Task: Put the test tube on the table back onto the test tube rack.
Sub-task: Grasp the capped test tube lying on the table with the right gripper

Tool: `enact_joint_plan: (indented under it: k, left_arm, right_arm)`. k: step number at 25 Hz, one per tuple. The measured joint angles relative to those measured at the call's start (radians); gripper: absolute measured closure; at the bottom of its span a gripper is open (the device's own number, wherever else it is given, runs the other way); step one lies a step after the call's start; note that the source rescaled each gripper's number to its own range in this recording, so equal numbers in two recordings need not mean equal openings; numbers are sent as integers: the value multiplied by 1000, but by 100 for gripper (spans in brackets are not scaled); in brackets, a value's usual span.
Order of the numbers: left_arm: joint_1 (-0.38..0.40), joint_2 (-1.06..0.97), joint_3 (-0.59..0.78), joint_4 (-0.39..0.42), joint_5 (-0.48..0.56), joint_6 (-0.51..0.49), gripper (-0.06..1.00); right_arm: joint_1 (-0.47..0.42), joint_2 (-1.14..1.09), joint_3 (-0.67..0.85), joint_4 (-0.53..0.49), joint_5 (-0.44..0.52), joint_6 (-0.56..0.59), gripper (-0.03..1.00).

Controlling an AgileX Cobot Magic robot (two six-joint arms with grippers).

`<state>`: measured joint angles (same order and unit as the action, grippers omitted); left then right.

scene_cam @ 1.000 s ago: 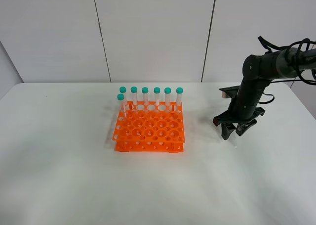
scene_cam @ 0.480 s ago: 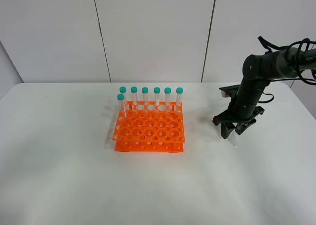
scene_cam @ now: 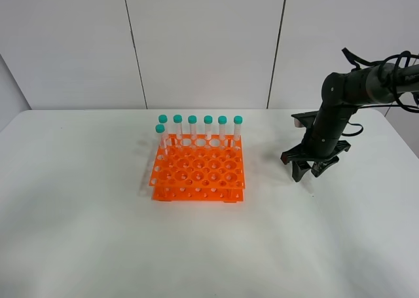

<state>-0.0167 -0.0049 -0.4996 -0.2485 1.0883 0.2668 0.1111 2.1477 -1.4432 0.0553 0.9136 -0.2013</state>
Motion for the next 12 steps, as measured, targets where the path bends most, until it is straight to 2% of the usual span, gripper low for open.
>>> enact_joint_plan:
  k: [12]
  left_arm:
    - [0,0,0,0,0,0,-6]
  right_arm:
    - [0,0,0,-1,1,1,43]
